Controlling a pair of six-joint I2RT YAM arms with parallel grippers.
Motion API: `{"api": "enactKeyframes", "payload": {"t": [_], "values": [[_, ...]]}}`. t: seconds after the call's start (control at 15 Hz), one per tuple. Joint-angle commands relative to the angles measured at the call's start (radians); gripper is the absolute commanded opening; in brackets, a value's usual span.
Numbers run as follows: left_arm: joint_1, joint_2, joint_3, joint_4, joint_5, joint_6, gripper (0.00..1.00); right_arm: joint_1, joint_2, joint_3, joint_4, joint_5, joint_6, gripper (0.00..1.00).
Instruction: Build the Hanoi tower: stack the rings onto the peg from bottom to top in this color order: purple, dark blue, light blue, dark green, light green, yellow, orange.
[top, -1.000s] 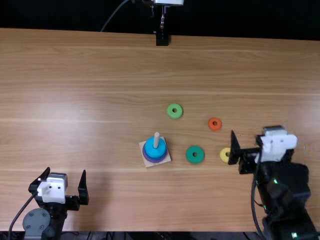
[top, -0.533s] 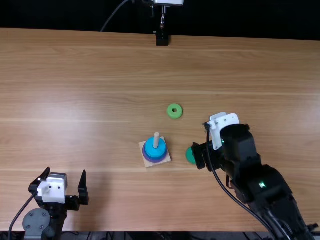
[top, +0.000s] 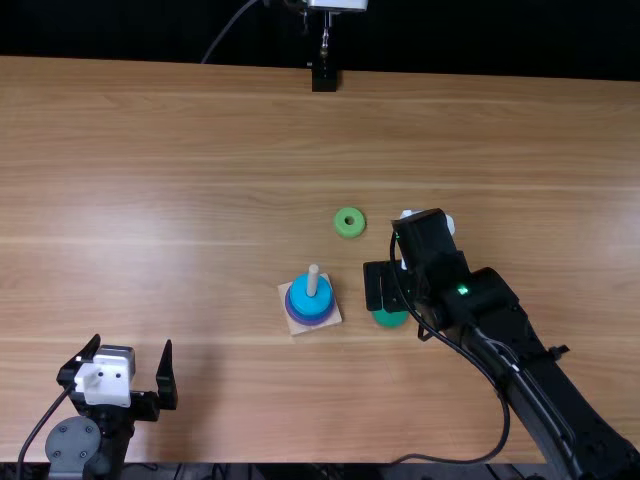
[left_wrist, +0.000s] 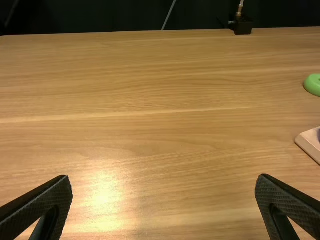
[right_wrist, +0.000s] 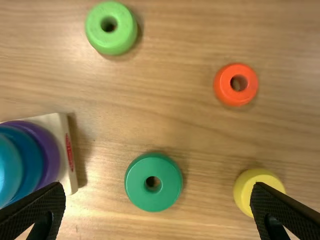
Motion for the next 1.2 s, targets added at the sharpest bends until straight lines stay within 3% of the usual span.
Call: {"api": "enactKeyframes", "payload": {"t": [0.0,0.47,0.53,0.73,0.8,1.13], "values": [[-0.008,-0.012,-0.112,-0.078,0.004,-0.005,1.00,0.007,0.042,0.034,-0.002,0.005,0.035,1.00],[-0.009,-0.012,-0.112,-0.078,0.006,-0.005,1.00,-0.004,0.182,0.032,-0.030,-0.002,0.040,1.00],[-0.008,-0.012,-0.112,-0.078,0.004,-0.005,1.00,-0.004,0.191,0.032,-0.039,-0.017,0.040,1.00],[-0.008,-0.012,-0.112,-0.078,0.004,-0.005,1.00,-0.012,0.236,0.032,-0.039,-0.142,0.044,1.00],[-0.008,-0.012,-0.112,-0.078,0.004,-0.005,1.00,-0.016,0.242,0.032,-0.039,-0.157,0.046,1.00],[-0.008,-0.012,-0.112,-0.078,0.006,-0.005,1.00,-0.018,0.286,0.029,-0.039,-0.155,0.044,1.00]]}}
